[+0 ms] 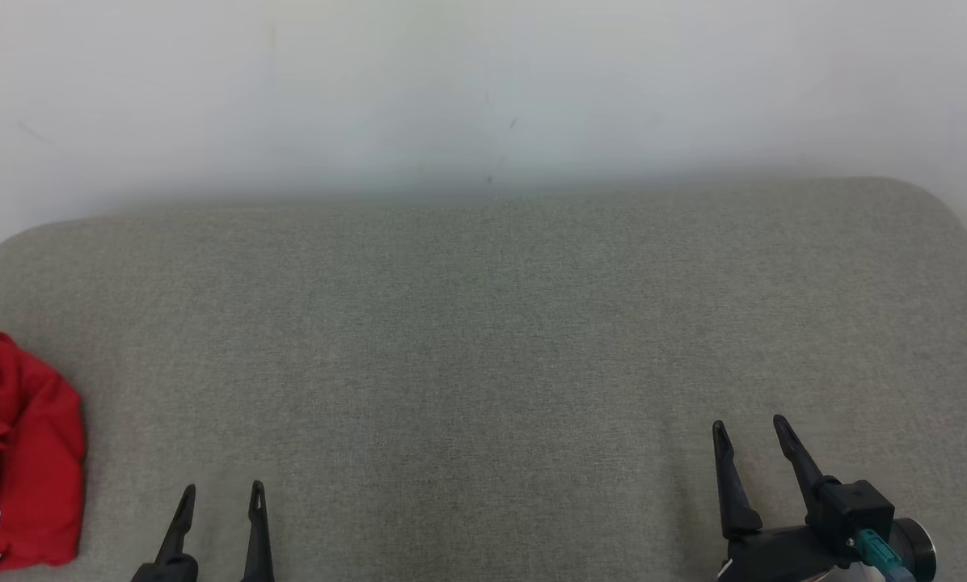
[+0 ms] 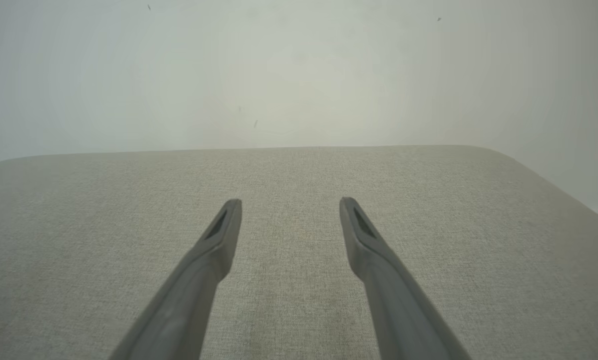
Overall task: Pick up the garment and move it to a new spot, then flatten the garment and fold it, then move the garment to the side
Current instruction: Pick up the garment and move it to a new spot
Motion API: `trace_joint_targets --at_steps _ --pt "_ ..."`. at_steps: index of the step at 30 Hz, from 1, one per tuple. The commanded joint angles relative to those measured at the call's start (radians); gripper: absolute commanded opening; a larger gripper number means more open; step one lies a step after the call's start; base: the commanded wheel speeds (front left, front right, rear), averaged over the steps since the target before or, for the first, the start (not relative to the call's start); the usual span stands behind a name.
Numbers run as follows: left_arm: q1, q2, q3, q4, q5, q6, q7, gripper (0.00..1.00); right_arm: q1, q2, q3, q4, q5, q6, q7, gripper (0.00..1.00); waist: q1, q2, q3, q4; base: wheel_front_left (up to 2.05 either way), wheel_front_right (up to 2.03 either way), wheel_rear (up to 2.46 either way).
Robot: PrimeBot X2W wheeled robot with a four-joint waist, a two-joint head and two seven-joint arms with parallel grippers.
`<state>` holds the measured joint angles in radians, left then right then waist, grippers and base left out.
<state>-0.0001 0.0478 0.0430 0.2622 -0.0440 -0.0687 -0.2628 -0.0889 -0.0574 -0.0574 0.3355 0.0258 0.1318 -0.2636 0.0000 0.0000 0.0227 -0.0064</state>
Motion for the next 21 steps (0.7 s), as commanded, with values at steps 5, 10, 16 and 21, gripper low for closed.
trace_joint_targets --at_steps 5,10,16,21 --pt "0.013 0.004 0.012 0.000 -0.001 0.005 -0.003 1.00 0.010 0.004 0.019 0.002 0.011 -0.002 -0.001 1.00 0.0000 0.0000 0.006 0.068 0.00 0.00 0.00" --pt "0.017 0.004 0.015 0.000 0.005 0.003 -0.003 1.00 0.008 0.004 0.022 -0.002 0.006 -0.002 -0.001 1.00 0.0000 0.0000 0.011 0.126 0.00 0.00 0.00" --pt "0.022 0.004 0.033 0.000 0.008 0.006 -0.003 1.00 0.008 0.005 0.043 0.004 0.014 -0.002 -0.001 1.00 0.0000 0.0000 0.012 0.223 0.00 0.00 0.00" --pt "0.034 0.004 0.048 0.000 0.008 0.008 -0.003 1.00 0.015 0.005 0.059 0.018 0.024 -0.002 -0.001 1.00 0.0000 0.0000 0.011 0.323 0.00 0.00 0.00"
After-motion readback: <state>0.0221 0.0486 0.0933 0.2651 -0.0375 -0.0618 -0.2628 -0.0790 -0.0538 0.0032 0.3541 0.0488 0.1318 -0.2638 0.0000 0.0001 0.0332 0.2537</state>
